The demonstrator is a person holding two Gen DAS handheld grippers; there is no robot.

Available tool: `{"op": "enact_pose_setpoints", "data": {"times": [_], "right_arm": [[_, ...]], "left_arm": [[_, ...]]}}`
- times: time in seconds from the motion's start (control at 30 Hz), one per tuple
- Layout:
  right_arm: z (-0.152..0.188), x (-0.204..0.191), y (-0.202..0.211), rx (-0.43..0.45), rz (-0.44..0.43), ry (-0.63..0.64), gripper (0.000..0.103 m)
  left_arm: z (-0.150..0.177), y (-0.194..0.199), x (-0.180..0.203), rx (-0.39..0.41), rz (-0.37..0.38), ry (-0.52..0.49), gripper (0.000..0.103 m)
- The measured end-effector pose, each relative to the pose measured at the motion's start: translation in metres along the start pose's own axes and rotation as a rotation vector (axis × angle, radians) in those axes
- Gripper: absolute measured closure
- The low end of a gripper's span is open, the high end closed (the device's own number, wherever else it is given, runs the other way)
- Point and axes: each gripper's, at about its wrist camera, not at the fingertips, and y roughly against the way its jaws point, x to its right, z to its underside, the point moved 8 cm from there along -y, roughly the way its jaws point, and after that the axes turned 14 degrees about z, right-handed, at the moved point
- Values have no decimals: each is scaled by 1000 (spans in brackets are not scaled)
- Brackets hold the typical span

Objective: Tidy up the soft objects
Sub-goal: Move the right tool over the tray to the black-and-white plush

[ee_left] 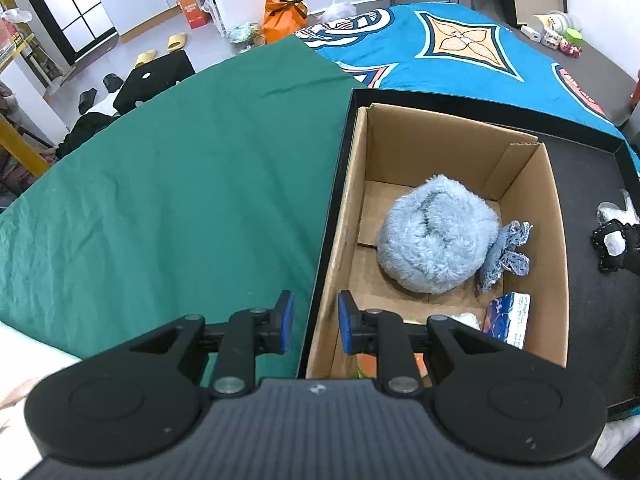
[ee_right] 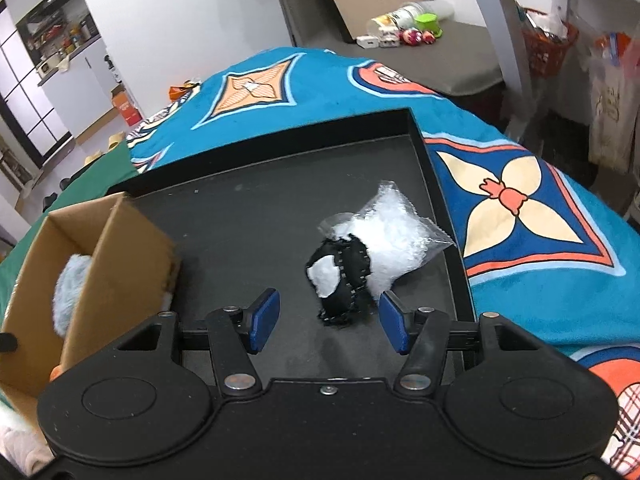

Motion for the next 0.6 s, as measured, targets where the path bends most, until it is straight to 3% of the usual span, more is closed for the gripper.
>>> {"op": "enact_pose_setpoints", "data": {"times": [0.47,0.53,0.6], "right_arm": [[3,3,-28,-50,-34,-50,53],[3,4,-30,-47,-28,-57,59],[2,6,-32,-51,-22,-62,74]], "left_arm": [[-3,-5,5,-5,-41,-7,80],[-3,-7,6,-11,-43,-9,80],[-3,-9,8,-19,-42,-17,80]]}}
